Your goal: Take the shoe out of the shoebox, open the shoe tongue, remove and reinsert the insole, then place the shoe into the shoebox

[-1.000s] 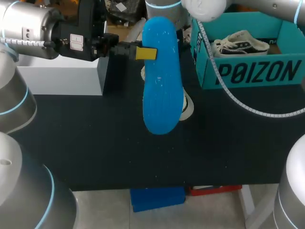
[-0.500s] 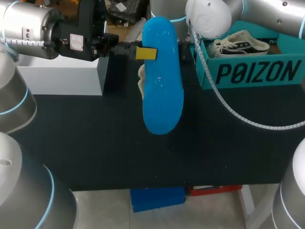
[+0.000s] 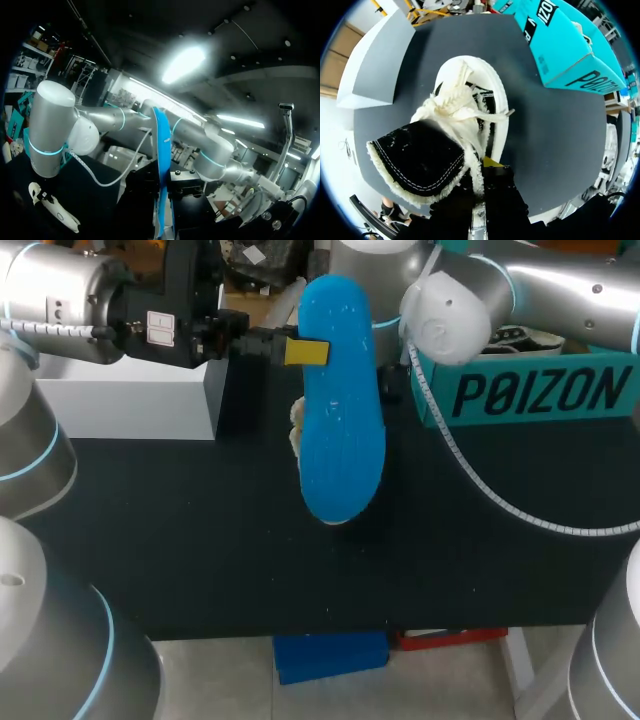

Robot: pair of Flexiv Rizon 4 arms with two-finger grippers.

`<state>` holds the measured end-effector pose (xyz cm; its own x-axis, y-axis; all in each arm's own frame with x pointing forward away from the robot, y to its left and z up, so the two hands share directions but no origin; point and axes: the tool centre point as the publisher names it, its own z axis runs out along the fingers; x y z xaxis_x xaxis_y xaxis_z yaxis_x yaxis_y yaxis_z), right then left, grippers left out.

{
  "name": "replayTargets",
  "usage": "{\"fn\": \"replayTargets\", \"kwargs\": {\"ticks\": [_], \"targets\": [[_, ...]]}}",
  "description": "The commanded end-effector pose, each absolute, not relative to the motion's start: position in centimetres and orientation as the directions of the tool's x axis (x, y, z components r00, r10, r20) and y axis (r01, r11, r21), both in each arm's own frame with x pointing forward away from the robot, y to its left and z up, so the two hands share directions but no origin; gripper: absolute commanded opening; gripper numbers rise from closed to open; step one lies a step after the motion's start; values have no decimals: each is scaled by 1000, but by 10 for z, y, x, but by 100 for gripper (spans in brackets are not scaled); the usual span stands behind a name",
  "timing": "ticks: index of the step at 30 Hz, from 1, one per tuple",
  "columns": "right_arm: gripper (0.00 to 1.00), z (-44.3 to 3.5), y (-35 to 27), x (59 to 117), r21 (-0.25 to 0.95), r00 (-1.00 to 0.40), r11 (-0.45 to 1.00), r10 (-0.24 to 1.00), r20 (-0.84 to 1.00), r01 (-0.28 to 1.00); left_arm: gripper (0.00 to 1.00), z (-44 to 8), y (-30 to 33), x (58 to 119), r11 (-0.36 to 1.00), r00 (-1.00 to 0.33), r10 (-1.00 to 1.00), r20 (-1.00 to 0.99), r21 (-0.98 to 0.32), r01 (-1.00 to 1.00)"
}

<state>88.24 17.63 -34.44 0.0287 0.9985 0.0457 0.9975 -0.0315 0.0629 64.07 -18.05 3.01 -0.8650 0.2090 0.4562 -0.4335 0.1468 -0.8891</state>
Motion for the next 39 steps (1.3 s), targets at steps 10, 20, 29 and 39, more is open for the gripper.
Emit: {"fn": "replayTargets", "kwargs": {"ticks": [10, 20, 29, 39], "targets": [[0, -394, 181, 889, 18, -61, 60, 996, 67, 998, 0, 29, -182, 641, 145, -866, 207, 455, -890, -433], [100, -403, 164, 886, -6, -7, 7, 997, 82, 1000, 0, 29, -182, 641, 145, -866, 207, 455, -890, -433], [100, -362, 146, 875, 45, 63, -78, 961, 271, 996, 0, 29, -182, 641, 145, -866, 207, 455, -890, -433], [100, -308, 154, 866, 181, -108, -3, 792, 601, 983, 0, 29, -182, 641, 145, -866, 207, 455, -890, -433]]}}
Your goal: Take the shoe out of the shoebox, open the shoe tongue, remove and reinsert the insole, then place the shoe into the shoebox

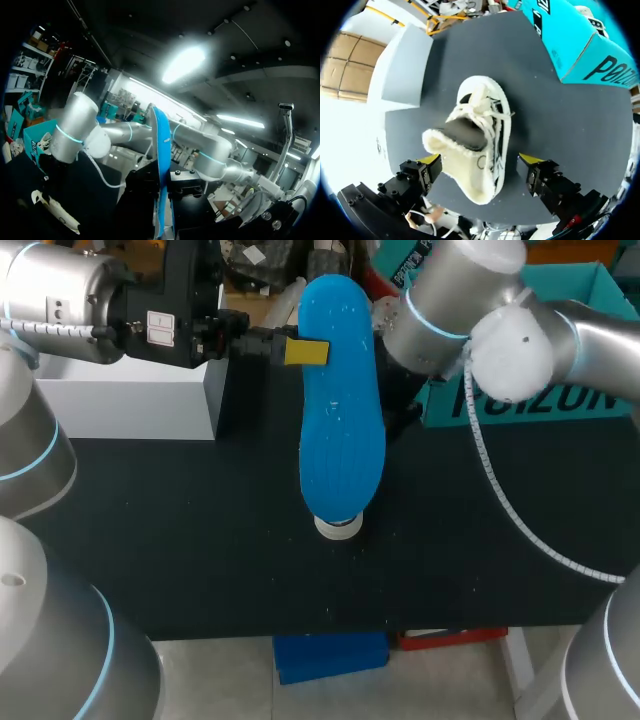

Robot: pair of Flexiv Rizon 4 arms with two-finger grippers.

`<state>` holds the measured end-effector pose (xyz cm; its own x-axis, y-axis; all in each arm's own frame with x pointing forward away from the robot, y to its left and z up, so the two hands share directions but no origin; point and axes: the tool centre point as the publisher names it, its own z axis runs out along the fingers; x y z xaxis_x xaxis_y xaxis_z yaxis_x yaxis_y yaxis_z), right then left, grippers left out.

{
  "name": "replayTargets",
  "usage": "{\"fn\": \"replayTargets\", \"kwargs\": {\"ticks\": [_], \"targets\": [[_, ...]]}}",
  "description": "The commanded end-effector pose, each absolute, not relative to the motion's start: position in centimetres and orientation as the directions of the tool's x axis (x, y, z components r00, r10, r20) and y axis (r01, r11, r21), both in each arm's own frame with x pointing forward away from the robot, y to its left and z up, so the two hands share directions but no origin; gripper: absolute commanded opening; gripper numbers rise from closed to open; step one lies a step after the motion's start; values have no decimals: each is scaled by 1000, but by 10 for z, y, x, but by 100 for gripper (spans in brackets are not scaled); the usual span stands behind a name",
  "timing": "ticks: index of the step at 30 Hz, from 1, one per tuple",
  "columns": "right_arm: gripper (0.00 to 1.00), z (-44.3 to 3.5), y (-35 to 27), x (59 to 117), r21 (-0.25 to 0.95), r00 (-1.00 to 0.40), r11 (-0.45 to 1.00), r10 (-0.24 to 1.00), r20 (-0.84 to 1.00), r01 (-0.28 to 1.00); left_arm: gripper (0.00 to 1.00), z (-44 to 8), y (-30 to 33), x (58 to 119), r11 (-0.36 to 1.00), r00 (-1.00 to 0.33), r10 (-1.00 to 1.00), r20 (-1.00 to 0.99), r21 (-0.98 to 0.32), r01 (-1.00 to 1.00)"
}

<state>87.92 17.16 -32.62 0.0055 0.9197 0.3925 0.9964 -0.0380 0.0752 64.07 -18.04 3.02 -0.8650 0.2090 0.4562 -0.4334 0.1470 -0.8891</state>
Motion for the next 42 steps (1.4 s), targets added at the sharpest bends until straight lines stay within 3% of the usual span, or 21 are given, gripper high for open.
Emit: {"fn": "replayTargets", "kwargs": {"ticks": [1, 15, 18, 21, 28, 37, 42], "targets": [[100, -308, 154, 866, 181, -108, -3, 792, 601, 983, 0, 29, -182, 641, 145, -866, 207, 455, -890, -433], [100, -308, 154, 866, 181, -108, -3, 792, 601, 983, 0, 29, -182, 641, 145, -866, 207, 455, -890, -433], [100, -298, 135, 851, 191, -71, -71, 759, 647, 979, 0, 29, -182, 641, 145, -866, 207, 455, -890, -433], [100, -284, 130, 844, 206, -85, -116, 641, 763, 972, 0, 29, -182, 641, 145, -866, 207, 455, -890, -433], [100, -267, 131, 840, 215, -119, -121, 533, 838, 969, 0, 29, -182, 641, 145, -866, 207, 455, -890, -433], [100, -258, 129, 839, 137, -83, -140, 334, 939, 981, 0, 29, -182, 641, 145, -866, 207, 455, -890, -433], [100, -253, 127, 839, 125, -76, -148, 300, 951, 981, 0, 29, -182, 641, 145, -866, 207, 455, -890, -433]]}}
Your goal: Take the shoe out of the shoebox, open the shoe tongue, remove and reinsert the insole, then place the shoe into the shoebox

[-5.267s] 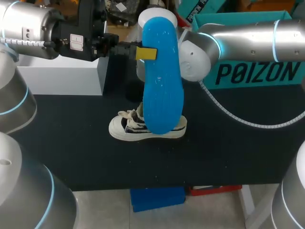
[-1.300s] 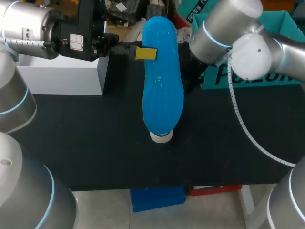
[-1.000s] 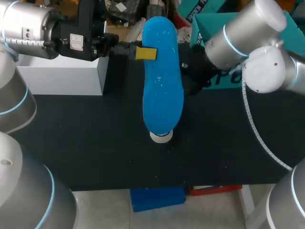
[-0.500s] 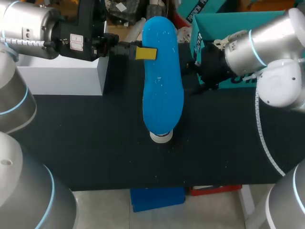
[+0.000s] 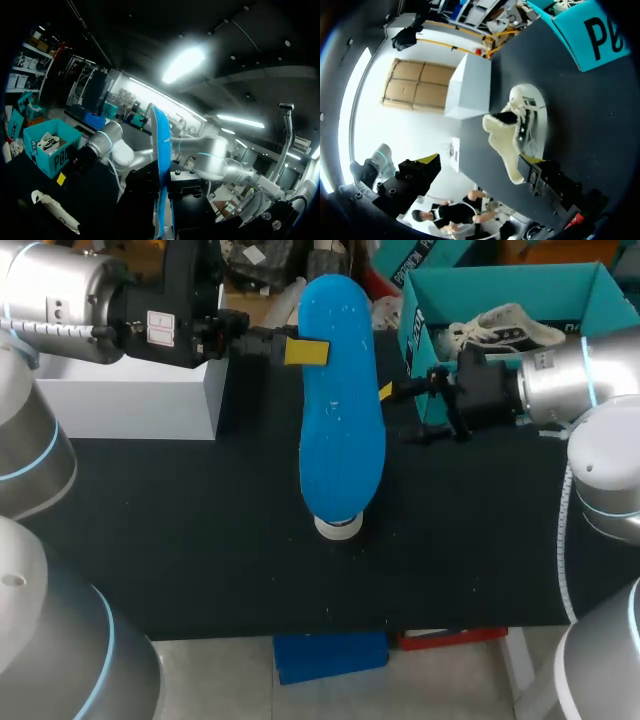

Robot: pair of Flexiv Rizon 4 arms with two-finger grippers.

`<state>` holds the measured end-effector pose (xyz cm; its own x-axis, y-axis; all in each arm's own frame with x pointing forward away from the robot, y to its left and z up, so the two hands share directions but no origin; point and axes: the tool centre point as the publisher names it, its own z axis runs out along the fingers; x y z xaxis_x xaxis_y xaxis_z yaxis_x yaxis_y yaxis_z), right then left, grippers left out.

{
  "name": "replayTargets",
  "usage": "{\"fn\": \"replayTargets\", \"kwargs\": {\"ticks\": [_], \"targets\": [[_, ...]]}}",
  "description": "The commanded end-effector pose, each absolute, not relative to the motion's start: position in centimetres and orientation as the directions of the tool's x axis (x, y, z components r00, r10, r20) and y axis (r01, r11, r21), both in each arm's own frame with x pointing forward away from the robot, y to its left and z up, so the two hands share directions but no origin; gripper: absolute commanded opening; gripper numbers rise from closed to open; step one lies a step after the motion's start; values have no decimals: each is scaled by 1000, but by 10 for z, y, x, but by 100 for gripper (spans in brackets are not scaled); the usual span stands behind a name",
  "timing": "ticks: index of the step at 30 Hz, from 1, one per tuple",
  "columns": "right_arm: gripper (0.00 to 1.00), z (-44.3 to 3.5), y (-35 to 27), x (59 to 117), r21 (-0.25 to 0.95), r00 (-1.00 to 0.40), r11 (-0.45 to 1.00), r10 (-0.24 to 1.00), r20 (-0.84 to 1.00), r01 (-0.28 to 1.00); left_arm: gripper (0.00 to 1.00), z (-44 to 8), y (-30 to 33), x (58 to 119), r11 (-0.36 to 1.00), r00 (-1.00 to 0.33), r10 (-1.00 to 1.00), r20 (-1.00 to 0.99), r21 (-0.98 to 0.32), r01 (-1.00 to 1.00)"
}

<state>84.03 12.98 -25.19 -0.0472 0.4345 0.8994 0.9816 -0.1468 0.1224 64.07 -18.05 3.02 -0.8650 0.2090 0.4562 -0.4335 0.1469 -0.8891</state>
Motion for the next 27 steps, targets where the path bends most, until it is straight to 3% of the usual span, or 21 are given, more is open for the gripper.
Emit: {"fn": "replayTargets", "kwargs": {"ticks": [1, 16, 25, 27], "targets": [[100, -253, 127, 839, 124, -75, -151, 293, 953, 981, 0, 29, -182, 641, 145, -866, 207, 455, -890, -433], [100, -251, 126, 837, 81, -60, -149, 138, 989, 986, 0, 29, -182, 641, 145, -866, 207, 455, -890, -433], [100, -251, 125, 837, 74, -42, -172, 182, 982, 982, 0, 29, -182, 641, 145, -866, 207, 455, -890, -433], [100, -251, 125, 837, 74, -42, -172, 182, 982, 982, 0, 25, -192, 639, 160, -921, 234, 310, -947, -278]]}}
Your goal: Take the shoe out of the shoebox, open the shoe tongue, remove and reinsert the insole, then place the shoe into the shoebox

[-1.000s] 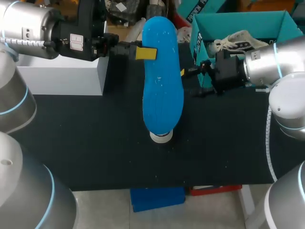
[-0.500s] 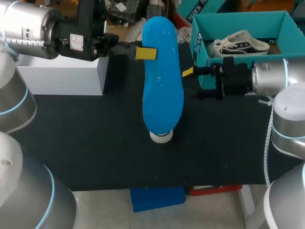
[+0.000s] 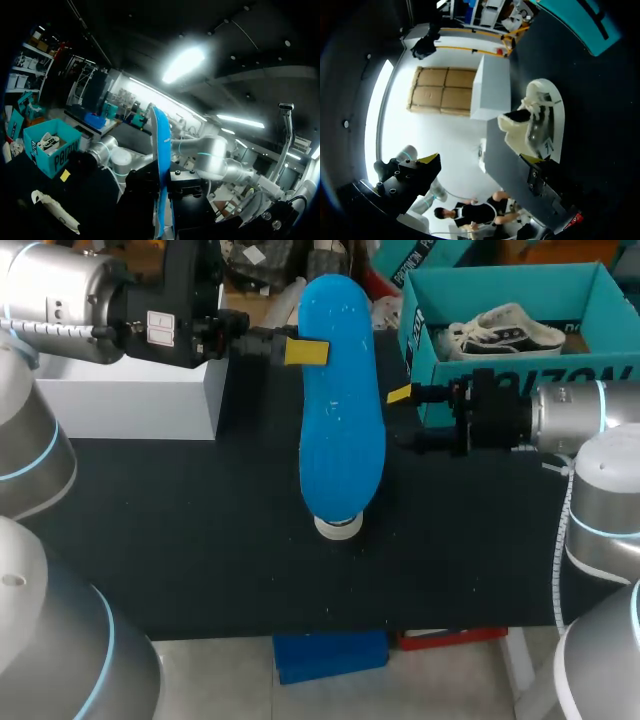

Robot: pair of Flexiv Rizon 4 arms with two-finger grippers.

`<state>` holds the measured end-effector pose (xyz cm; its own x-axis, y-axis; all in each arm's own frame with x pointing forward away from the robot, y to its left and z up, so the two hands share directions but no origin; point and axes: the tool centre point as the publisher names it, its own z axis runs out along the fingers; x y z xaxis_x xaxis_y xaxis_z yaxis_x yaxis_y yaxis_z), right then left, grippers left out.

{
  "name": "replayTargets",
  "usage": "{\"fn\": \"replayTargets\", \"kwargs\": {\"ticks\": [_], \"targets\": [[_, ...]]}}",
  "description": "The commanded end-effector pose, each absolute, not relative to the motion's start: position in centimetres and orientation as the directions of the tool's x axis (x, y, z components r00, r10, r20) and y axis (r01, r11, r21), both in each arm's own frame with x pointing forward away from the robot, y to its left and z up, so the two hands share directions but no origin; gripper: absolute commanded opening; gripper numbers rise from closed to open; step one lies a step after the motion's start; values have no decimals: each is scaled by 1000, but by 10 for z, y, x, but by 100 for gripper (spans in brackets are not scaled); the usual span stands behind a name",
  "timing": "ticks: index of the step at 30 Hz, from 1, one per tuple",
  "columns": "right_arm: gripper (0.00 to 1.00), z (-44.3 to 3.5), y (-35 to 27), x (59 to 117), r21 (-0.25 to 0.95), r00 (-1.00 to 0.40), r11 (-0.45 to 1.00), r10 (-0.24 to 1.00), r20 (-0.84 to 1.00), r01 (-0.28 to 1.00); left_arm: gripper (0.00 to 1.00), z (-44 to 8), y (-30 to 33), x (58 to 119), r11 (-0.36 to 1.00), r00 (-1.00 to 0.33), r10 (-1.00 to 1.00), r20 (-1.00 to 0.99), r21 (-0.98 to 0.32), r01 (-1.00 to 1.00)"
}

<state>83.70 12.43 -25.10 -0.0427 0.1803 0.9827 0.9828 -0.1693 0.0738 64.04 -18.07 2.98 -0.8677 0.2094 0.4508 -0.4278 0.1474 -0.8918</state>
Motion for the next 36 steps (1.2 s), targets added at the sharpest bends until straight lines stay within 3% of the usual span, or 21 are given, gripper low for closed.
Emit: {"fn": "replayTargets", "kwargs": {"ticks": [1, 9, 16, 36], "targets": [[100, -251, 125, 837, 74, -42, -172, 182, 982, 982, 0, 22, -195, 638, 166, -932, 245, 267, -959, -231], [100, -251, 125, 837, 74, -42, -172, 182, 982, 982, 0, -37, -221, 644, 87, -953, 297, -66, -992, 96], [100, -251, 125, 837, 74, -42, -172, 182, 982, 982, 0, -80, -227, 658, -68, -913, 282, -296, -955, 289], [100, -251, 125, 837, 74, -42, -172, 182, 982, 982, 0, -80, -227, 658, -68, -913, 282, -296, -955, 289]]}}
